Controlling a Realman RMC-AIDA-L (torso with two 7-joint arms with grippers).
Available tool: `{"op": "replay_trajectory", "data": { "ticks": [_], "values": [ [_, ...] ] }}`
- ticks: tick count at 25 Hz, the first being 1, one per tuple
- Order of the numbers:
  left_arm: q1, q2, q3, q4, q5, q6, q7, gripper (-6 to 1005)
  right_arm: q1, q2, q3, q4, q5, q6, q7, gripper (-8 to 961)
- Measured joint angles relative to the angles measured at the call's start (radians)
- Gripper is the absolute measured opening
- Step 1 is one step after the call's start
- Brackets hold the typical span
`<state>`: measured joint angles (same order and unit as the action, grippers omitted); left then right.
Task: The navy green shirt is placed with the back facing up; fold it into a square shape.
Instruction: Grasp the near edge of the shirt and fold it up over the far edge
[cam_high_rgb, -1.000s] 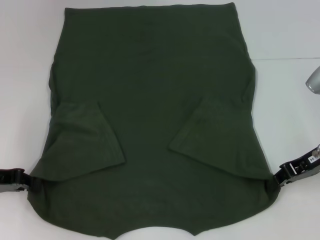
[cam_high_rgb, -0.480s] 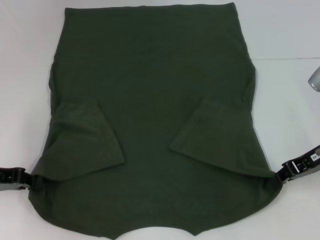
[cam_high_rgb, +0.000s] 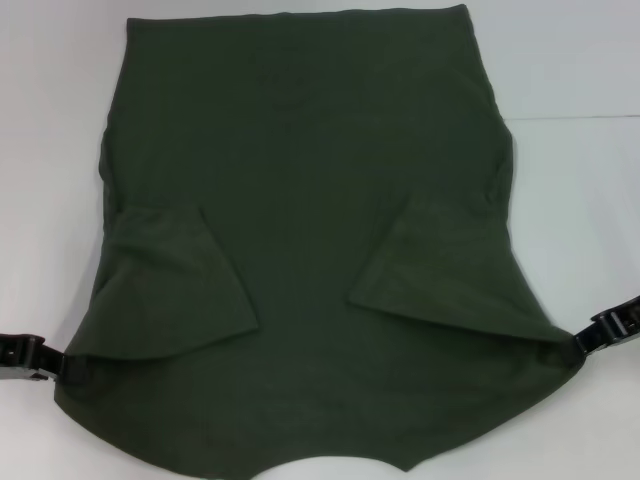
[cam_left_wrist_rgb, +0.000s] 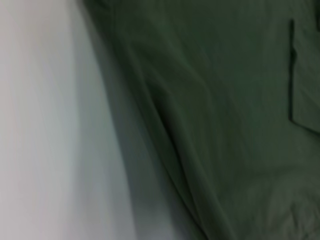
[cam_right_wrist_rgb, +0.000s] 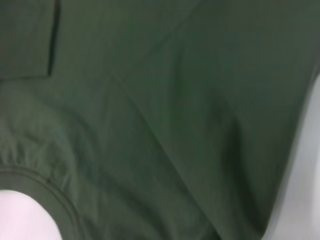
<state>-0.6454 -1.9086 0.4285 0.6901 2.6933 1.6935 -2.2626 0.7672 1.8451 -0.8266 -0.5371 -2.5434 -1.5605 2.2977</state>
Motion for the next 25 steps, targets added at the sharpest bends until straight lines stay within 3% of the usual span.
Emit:
{"op": "replay_trajectory", "data": {
  "ticks": [20, 25],
  "values": [
    [-0.055, 0.043, 0.006, 0.036, 0.020, 0.226, 0.107, 37, -0.129, -0.023, 0.229, -0.140, 0.005, -0.218, -0.220, 62],
    [-0.072, 0.057, -0.055, 0.039, 0.008, 0.202, 0.100, 37, -0.120, -0.027, 0.303, -0.144, 0.010, -0.188, -0.225, 62]
  ]
}}
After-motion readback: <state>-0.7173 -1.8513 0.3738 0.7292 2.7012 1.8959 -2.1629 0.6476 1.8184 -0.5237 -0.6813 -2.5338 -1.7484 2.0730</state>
